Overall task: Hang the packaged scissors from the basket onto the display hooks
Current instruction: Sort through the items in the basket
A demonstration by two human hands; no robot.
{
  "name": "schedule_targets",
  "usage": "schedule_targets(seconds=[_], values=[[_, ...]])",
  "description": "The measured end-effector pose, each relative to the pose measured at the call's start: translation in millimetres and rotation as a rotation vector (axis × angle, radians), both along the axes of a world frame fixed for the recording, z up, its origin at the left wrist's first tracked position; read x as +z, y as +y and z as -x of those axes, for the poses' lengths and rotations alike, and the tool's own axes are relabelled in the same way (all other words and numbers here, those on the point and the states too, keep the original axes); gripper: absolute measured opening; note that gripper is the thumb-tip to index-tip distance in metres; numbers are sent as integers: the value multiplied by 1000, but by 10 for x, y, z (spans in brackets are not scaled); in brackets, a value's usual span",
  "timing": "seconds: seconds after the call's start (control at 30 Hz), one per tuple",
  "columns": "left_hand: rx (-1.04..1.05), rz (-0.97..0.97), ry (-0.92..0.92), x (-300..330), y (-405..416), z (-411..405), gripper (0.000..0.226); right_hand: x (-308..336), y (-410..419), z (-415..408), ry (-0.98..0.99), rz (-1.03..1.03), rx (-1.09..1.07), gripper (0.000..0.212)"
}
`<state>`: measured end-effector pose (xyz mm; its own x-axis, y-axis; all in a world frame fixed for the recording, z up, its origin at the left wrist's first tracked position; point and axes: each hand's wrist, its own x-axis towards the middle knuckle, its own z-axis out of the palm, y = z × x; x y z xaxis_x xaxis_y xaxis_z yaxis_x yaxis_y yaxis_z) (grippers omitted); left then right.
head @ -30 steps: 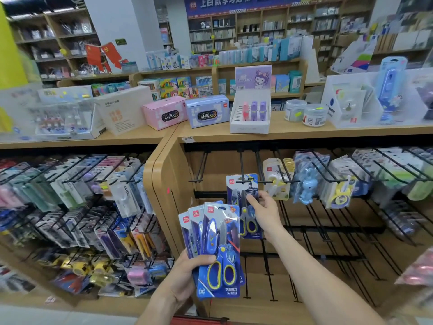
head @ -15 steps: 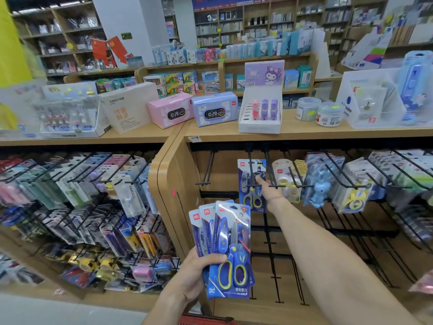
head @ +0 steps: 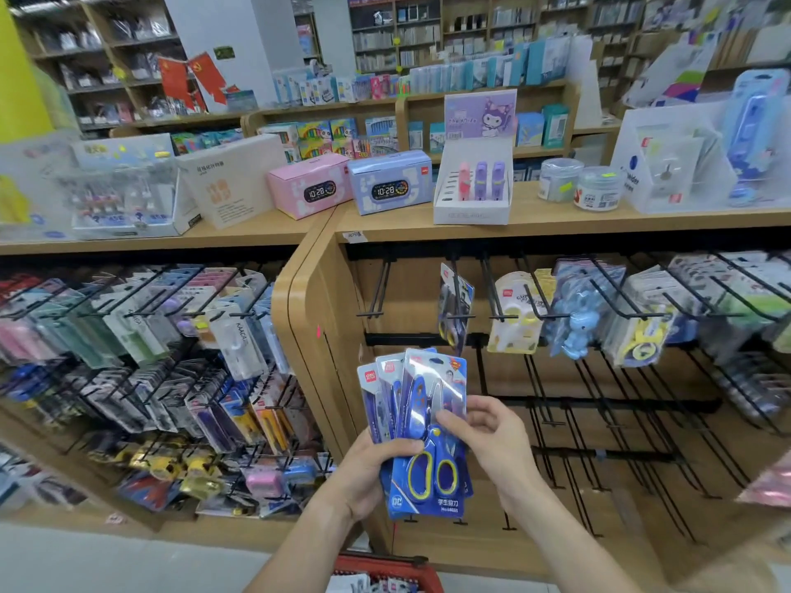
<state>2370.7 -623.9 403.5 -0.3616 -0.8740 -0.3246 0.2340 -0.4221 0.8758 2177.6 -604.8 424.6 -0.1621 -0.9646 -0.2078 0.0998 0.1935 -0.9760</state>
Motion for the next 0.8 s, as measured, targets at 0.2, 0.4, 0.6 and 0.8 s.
schedule_targets(seconds=[0.2, 0.4, 0.6, 0.8], values=[[6, 6, 4, 8, 50, 61, 86, -76, -70, 136, -75, -10, 23, 33], [86, -76, 84, 8, 116, 41, 73, -81, -49, 193, -241, 40, -4, 20], [179, -103, -35, 5, 213, -63, 74, 66, -297, 219, -255, 115, -46, 21], [233, -129, -55, -78, 290, -255, 66, 34, -560, 199, -201, 106, -106, 19]])
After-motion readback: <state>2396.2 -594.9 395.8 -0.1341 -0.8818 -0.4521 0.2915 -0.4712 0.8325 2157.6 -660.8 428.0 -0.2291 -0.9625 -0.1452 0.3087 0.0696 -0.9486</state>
